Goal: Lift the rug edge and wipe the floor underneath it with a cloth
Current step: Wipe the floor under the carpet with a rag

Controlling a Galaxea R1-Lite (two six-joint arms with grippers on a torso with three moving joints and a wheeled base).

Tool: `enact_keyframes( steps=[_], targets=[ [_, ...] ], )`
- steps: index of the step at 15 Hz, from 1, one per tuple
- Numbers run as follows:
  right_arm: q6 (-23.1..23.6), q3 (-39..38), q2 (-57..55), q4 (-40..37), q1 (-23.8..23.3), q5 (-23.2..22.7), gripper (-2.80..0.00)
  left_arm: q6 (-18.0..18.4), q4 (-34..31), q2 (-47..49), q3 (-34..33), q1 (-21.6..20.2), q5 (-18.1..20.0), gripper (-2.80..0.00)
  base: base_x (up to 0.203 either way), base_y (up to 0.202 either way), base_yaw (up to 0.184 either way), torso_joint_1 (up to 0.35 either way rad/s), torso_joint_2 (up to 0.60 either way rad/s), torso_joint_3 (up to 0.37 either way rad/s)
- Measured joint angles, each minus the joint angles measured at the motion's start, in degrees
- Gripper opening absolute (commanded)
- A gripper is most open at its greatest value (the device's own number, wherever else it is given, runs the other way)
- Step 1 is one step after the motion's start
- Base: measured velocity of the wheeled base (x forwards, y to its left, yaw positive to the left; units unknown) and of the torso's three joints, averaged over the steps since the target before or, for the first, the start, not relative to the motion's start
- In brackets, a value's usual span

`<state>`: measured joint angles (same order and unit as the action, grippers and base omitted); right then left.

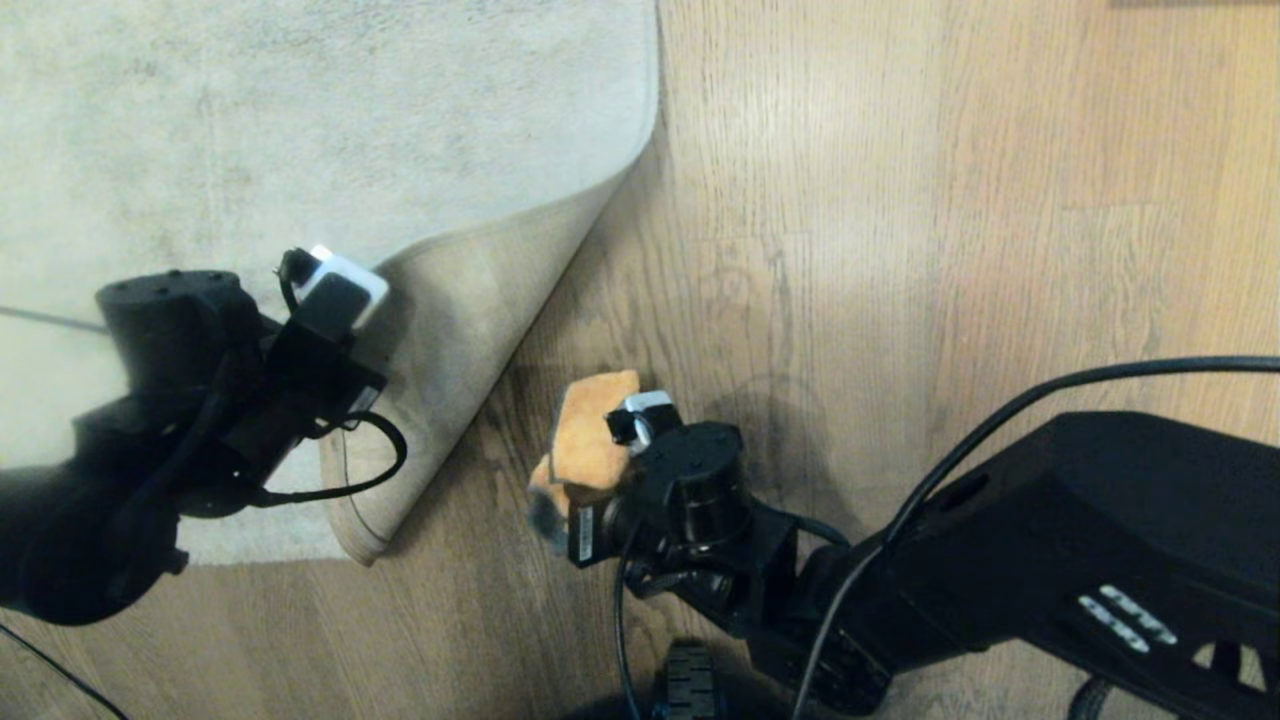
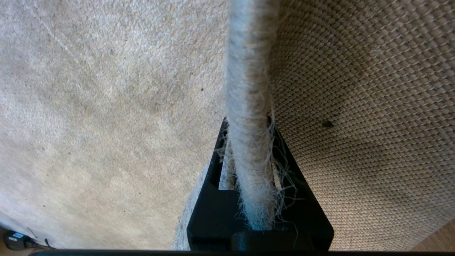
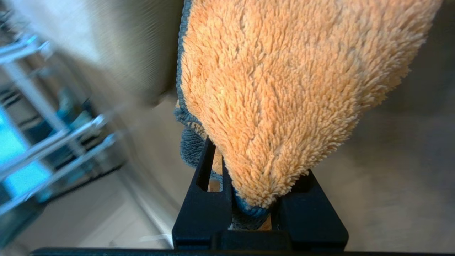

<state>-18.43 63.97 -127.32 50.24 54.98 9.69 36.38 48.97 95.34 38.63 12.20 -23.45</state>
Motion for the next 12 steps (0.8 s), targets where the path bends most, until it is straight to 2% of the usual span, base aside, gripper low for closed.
enact_keyframes(
  steps=[3,7,12],
  targets=[
    [0.1,-2.1,-1.1,1.5,3.1,0.3,-2.8,-0.2,0.0,0.0,-0.3,0.0,-0.6,-2.8,0.0,0.0,0.0,0.0,0.0,0.0],
    [0.1,-2.9,-4.8,5.7,4.1,0.2,-2.8,-0.4,0.1,-0.1,-1.4,0.0,-1.4,-2.8,0.0,0.0,0.0,0.0,0.0,0.0],
    [0.0,7.6,-11.2,3.7,4.4,0.1,-2.8,-0.3,0.0,0.0,-1.8,0.6,-2.8,-2.8,0.0,0.0,0.0,0.0,0.0,0.0]
  ],
)
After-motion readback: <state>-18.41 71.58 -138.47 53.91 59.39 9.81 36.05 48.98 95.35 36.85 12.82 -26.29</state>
